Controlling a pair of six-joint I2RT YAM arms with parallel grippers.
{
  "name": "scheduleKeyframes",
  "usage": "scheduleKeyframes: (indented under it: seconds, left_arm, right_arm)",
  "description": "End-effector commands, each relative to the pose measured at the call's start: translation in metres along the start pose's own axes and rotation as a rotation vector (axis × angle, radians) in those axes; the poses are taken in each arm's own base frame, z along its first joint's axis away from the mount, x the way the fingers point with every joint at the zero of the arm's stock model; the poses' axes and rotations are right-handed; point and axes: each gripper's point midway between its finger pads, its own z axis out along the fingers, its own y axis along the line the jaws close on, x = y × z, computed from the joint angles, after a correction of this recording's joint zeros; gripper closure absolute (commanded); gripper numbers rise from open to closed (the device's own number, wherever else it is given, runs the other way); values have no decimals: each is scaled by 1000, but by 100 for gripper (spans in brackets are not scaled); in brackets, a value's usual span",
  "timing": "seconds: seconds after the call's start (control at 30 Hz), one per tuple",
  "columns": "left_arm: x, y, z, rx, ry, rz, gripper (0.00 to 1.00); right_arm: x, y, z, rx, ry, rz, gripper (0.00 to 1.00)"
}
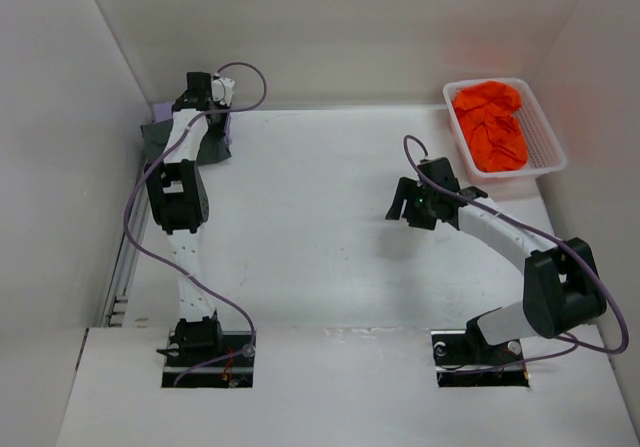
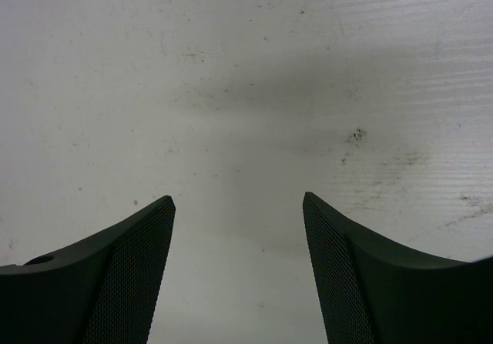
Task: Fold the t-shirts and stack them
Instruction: Put the neatly folded tshirt into the corner of the board with the left arm
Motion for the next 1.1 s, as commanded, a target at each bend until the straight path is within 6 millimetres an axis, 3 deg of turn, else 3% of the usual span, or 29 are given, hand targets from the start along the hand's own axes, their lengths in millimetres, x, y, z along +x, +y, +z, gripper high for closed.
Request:
scheduleKeyframes:
  seconds: [0.0, 0.13, 0.2, 0.3, 0.4, 0.47, 0.57, 0.7, 0.9, 1.0, 1.07]
  left_arm:
    - [-17, -5, -16, 11, -32, -13, 82]
    - [-3, -1, -16, 13, 9, 4, 55]
    - [-7, -5, -25, 36, -9, 19, 48]
    - [-26, -15, -54, 91, -83, 27, 46]
    - [-46, -8, -96, 91, -179, 13, 43]
    - [-52, 8, -120, 54, -235, 1, 42]
    - [-50, 44, -133, -34, -274, -15, 42]
    - [-33, 78, -105, -93, -228, -59, 44]
    - [-29, 85, -43, -134, -201, -47, 45]
    - [-22, 109, -19, -262, -164, -67, 45]
    - [-8, 128, -8, -321, -129, -87, 44]
  right_arm:
    - [-18, 11, -4, -34, -36, -18, 28]
    - [-19, 12, -4, -40, -35, -18, 27]
    - [-19, 12, -3, -40, -32, -17, 27]
    - [-18, 14, -3, -44, -29, -20, 27]
    - [-19, 15, -3, -45, -30, -21, 27]
    - [-19, 15, -3, -45, -32, -21, 27]
    - [-19, 15, -1, -45, -30, -21, 27]
    - [-21, 16, 2, -44, -27, -22, 28]
    - [-22, 20, 1, -46, -23, -28, 31]
    - [-30, 23, -10, -50, -55, -31, 32]
    - [-52, 29, -32, -69, -129, -36, 31]
